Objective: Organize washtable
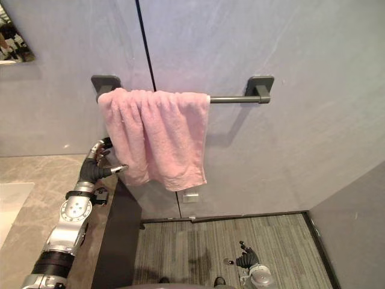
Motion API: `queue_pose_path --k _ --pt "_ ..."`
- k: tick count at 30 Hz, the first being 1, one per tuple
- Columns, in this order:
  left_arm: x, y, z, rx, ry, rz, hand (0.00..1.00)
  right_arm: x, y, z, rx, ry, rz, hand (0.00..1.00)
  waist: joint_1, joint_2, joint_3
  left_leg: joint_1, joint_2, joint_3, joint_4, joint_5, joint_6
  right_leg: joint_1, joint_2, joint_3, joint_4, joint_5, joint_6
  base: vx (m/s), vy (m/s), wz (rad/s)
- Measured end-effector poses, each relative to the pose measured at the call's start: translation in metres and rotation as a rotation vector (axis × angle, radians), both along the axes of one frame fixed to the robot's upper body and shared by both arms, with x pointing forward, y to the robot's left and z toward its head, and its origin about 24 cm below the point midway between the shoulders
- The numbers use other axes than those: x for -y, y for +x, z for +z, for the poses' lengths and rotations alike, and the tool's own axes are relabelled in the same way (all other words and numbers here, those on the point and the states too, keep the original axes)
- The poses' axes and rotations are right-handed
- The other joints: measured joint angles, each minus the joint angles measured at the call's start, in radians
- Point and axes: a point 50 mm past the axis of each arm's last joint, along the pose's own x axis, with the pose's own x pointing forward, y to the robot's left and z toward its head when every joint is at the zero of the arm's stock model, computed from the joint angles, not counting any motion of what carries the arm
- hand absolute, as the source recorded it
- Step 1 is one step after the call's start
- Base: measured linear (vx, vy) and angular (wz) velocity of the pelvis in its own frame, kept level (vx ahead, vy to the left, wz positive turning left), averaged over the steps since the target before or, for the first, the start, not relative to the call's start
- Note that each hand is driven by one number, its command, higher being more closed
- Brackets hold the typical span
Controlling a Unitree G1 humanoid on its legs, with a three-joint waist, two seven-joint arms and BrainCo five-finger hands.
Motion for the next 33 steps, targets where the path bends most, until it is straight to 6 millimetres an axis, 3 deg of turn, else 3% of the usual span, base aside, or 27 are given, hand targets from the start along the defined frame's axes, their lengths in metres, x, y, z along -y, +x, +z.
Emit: queue_pose_path --k 4,8,17,19,23,33 --pt "0.002 0.003 0.003 0.007 0.001 -0.017 1.0 0.0 -0.001 0.0 -0.001 0.0 -0.001 0.0 -0.028 -0.001 -0.002 0.0 0.002 0.011 -0.005 0.0 0.0 -0.009 0.003 0.01 0.0 0.001 0.0 -0.01 -0.025 -0.09" --pt "0.004 0.009 0.009 0.025 0.0 -0.023 1.0 0.0 0.0 0.0 0.002 -0.001 0.0 0.0 -0.027 -0.001 -0.002 0.001 0.003 0.016 -0.005 0.0 0.0 -0.011 0.005 0.019 -0.002 0.002 -0.002 0.0 -0.031 -0.08" --pt "0.004 0.01 0.008 0.022 -0.003 -0.021 1.0 -0.005 0.025 0.019 0.137 -0.001 0.038 0.0 -0.028 -0.001 -0.002 0.004 0.003 0.016 -0.005 0.0 0.0 -0.012 0.005 0.025 -0.001 0.006 -0.006 -0.04 -0.03 -0.02" --pt "0.004 0.01 0.008 0.021 -0.004 -0.021 1.0 -0.009 0.038 0.031 0.209 -0.002 0.073 0.0 -0.029 -0.001 -0.002 0.004 0.003 0.018 -0.005 0.0 0.0 -0.013 0.005 0.028 -0.002 0.008 -0.006 -0.04 -0.022 -0.05" --pt "0.003 0.009 0.006 0.016 -0.006 -0.017 1.0 -0.015 0.071 0.072 0.453 -0.002 0.121 0.0 -0.028 -0.001 -0.002 0.005 0.003 0.023 -0.006 0.0 0.0 -0.015 0.005 0.032 -0.005 0.012 -0.002 -0.04 -0.027 -0.04" --pt "0.014 -0.001 0.008 0.054 -0.062 -0.041 1.0 -0.044 0.106 0.152 0.834 0.082 0.307 0.0 -0.025 -0.01 -0.001 0.0 0.006 0.041 -0.001 -0.003 0.001 -0.031 0.007 0.072 0.004 0.013 0.0 -0.01 -0.026 -0.1"
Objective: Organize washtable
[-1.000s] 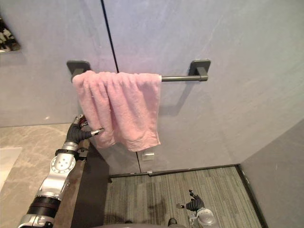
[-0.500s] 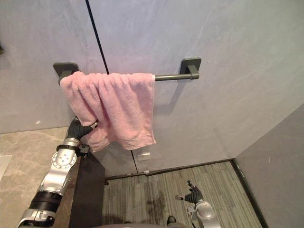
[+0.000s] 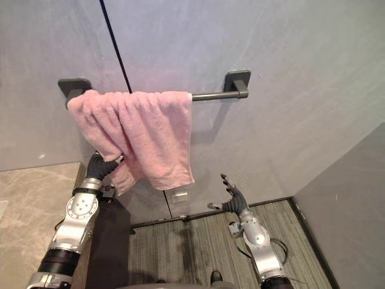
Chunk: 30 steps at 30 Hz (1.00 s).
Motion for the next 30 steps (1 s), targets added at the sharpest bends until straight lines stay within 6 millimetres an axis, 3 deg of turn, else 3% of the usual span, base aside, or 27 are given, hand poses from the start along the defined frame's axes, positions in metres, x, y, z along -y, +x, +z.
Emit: queue_pose_path --k 6,9,23,24,30 --pt "0.003 -0.007 0.002 0.024 -0.038 -0.008 1.0 -0.011 0.016 0.042 0.188 0.032 0.078 0.0 0.004 -0.004 0.0 0.002 0.001 -0.001 0.001 -0.001 0.001 -0.003 0.001 0.003 0.011 -0.001 0.001 -0.05 -0.029 -0.01" --pt "0.013 -0.008 0.006 0.059 -0.09 -0.021 1.0 -0.017 0.026 0.063 0.269 0.074 0.105 0.0 0.023 -0.004 0.0 0.004 0.0 -0.003 0.001 -0.001 0.001 -0.004 0.001 0.003 0.017 -0.001 0.001 -0.05 -0.026 0.0" --pt "0.025 -0.009 0.01 0.091 -0.191 -0.043 1.0 -0.053 0.049 0.105 0.4 0.171 0.22 0.0 0.028 -0.004 -0.001 -0.006 0.0 -0.044 0.001 0.001 0.002 0.001 -0.001 -0.033 0.031 -0.016 0.005 -0.02 -0.028 0.08" --pt "0.026 -0.009 0.01 0.089 -0.194 -0.047 1.0 -0.056 0.05 0.106 0.403 0.176 0.227 1.0 0.029 -0.004 -0.001 -0.007 0.0 -0.047 0.003 0.001 0.002 0.001 -0.001 -0.035 0.031 -0.016 0.005 -0.03 -0.037 0.06" --pt "0.03 -0.009 0.008 0.08 -0.211 -0.062 1.0 -0.06 0.058 0.108 0.402 0.18 0.219 1.0 0.041 -0.004 -0.001 -0.011 0.0 -0.052 0.006 0.002 0.001 0.002 -0.001 -0.037 0.031 -0.016 0.005 -0.05 -0.033 0.03"
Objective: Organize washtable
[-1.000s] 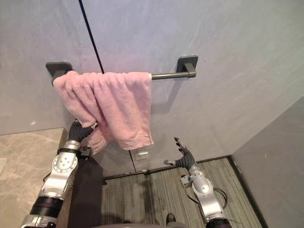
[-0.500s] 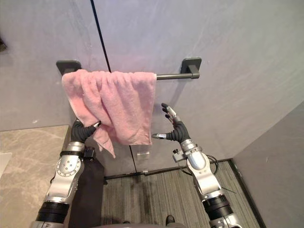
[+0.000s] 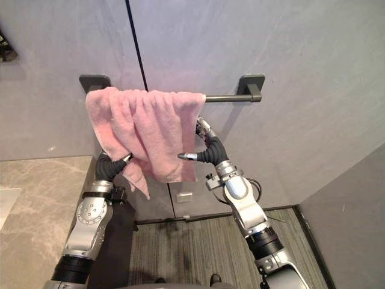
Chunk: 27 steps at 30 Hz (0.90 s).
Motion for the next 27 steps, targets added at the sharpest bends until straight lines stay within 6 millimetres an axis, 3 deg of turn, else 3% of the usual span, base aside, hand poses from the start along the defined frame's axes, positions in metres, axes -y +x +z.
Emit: queue_pose_path --k 9,27 --pt "0.001 0.0 -0.001 -0.005 0.0 -0.006 1.0 -0.006 0.009 0.012 0.034 -0.006 0.014 1.0 0.012 -0.002 -0.001 -0.005 0.0 -0.007 -0.001 0.003 0.0 0.0 0.0 -0.006 -0.001 0.0 0.0 -0.02 -0.015 0.02" --pt "0.003 -0.003 -0.006 -0.021 0.003 -0.018 1.0 -0.011 0.009 0.013 0.032 -0.007 0.051 1.0 0.012 -0.027 -0.002 -0.003 0.001 -0.002 -0.001 0.003 0.0 0.0 0.001 0.0 -0.001 0.0 0.0 -0.01 -0.008 0.0"
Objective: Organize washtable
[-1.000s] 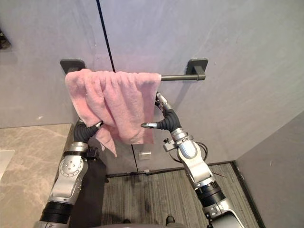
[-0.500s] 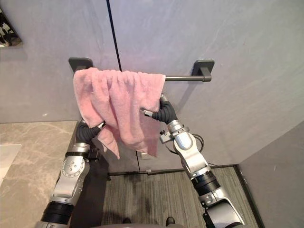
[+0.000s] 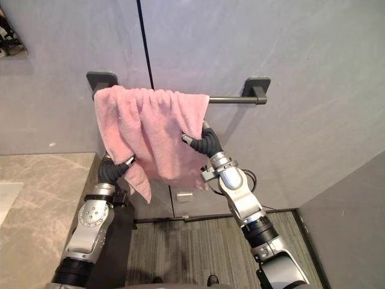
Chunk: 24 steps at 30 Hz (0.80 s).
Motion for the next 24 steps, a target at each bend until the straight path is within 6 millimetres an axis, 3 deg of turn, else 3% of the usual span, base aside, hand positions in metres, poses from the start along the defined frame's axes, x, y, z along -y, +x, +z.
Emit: queue_pose_path --k 5,13,19,24 --pt "-0.002 0.0 0.001 0.003 -0.007 0.012 1.0 0.006 0.002 0.001 0.003 0.009 -0.024 1.0 0.0 0.0 0.0 0.001 0.0 0.001 0.0 0.0 0.0 0.0 0.0 0.001 0.0 0.0 0.0 0.0 0.0 0.0" --pt "-0.015 -0.001 0.008 0.036 -0.035 0.071 1.0 0.042 0.007 0.004 0.0 0.081 -0.164 1.0 -0.001 0.0 0.0 0.012 -0.002 0.006 -0.008 0.001 0.0 0.002 -0.001 0.002 0.004 0.0 0.0 0.0 0.0 -0.02" --pt "-0.01 -0.002 0.018 0.094 -0.046 0.054 1.0 0.065 0.006 -0.006 -0.039 0.099 -0.255 1.0 -0.004 0.001 0.001 0.02 -0.003 0.005 -0.028 0.013 0.002 0.002 -0.002 0.001 0.004 -0.001 0.001 -0.02 -0.015 0.0" --pt "-0.007 -0.002 0.018 0.095 -0.063 0.047 1.0 0.07 0.007 -0.007 -0.047 0.111 -0.271 1.0 -0.006 0.001 0.001 0.02 -0.003 0.005 -0.028 0.013 0.001 0.002 -0.001 0.001 0.004 -0.001 0.001 -0.04 -0.034 0.0"
